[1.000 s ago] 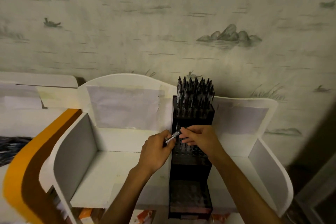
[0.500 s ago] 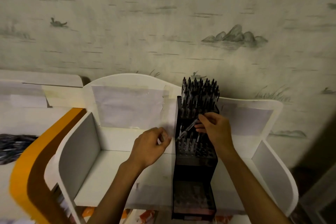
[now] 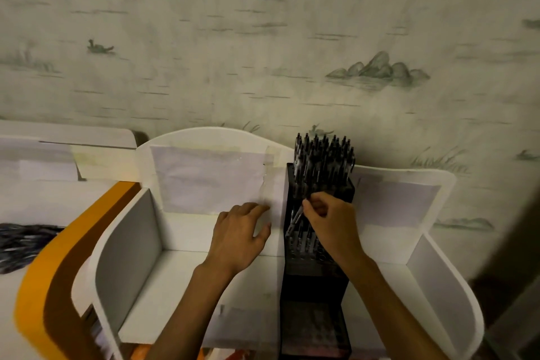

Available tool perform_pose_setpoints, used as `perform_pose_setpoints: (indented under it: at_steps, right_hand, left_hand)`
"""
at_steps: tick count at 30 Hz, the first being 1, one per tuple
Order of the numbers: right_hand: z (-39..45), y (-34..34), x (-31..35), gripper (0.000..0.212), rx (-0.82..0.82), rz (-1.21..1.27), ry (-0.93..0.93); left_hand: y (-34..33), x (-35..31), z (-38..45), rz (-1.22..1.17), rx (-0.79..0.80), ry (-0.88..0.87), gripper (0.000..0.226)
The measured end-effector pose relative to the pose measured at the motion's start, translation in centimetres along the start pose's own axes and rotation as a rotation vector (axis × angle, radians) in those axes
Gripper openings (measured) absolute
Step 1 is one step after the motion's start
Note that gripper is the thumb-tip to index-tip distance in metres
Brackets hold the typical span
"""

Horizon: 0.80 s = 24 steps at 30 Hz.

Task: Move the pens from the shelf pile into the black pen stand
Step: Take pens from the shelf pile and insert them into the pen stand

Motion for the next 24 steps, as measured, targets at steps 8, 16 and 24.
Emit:
perform_pose_setpoints:
  at_steps: [8,16,24]
  right_hand:
    - [0.0,0.4,-0.4,0.005,0.006,-0.034,0.026]
    - [-0.4,-1.4,-0.6,0.012,0.126,-0.095,0.012]
    - [-2.1,-2.8,-1.8,0.014,0.276,-0.088,-0.061]
  left_hand:
    - [-0.1,0.1,-0.3,-0.003,0.013,0.017,0.041]
    - [0.3,-0.1,-0.3,0.027,0.029,0.048,0.043]
    - [0.5,-0.1,-1.1,0.055,0.038,0.090,0.042]
Point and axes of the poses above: each hand's wrist, its own z-axis towards the middle knuckle, its own y-axis out of the back of the hand, x = y × z, the point moved 5 cm from there along z, towards the middle knuckle, and after that the axes turned 7 degrees about -z, right-handed, at the moved point
